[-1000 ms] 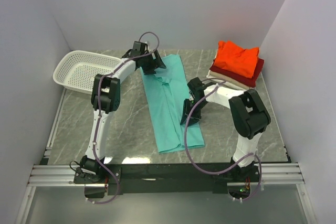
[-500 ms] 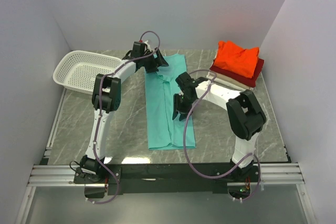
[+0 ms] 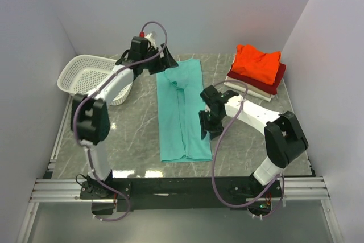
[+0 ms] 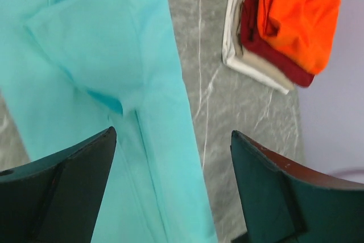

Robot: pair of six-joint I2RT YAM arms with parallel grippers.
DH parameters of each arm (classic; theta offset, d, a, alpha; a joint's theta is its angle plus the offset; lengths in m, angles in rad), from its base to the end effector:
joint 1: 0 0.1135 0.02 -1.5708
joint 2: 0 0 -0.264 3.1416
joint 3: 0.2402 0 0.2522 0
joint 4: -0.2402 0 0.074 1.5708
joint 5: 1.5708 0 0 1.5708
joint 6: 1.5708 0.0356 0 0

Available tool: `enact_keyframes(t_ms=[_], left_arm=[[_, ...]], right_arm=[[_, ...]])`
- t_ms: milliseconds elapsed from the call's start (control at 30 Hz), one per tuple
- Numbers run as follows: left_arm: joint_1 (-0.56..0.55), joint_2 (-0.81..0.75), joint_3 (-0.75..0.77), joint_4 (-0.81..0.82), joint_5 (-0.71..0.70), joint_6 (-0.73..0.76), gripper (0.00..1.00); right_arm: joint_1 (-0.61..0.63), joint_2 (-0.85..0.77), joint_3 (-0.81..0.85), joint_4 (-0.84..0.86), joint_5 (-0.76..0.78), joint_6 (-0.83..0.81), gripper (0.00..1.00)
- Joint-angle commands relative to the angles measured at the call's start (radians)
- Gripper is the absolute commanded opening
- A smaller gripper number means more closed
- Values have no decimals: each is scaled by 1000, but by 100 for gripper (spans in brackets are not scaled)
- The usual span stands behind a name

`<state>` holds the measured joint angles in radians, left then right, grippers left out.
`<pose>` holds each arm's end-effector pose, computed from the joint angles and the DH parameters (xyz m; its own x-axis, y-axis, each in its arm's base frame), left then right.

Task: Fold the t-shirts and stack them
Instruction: Fold the tshirt

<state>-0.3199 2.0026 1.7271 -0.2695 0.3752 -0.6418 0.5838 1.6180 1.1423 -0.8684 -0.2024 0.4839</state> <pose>0.4460 -0.1615 0.2888 -0.7474 -0.3391 -0.5712 0.1781 0.7261 -0.6641 0.2482 0.1725 0.2123 -0.9884 -0.1067 -0.1078 -0.1331 0.9513 0.2780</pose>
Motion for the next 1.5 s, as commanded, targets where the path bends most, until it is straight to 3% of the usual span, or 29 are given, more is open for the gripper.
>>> enact_keyframes(t_ms=[0, 233, 467, 733, 967, 1267, 1467], left_arm=[[-65, -187, -188, -108, -137, 85, 87], [-205, -416, -630, -169, -226, 19, 86], [-269, -608, -845, -206, -228, -57, 82], [-366, -692, -984, -224, -216, -177, 78], [-378, -766, -1061, -251, -240, -239, 76], [-400, -700, -1117, -183, -141, -249, 65], [-424, -663, -1114, -155, -125, -257, 58]], right_arm=[[-1, -43, -71, -21, -5, -47, 50], [13, -89, -185, 19, -57, -56, 51], [33, -107, -291, 58, -95, -60, 50], [33, -84, -328, 103, -137, -77, 49], [34, -44, -326, 134, -147, -94, 47], [36, -21, -339, 143, -163, -97, 34], [34, -24, -340, 143, -160, -94, 33]])
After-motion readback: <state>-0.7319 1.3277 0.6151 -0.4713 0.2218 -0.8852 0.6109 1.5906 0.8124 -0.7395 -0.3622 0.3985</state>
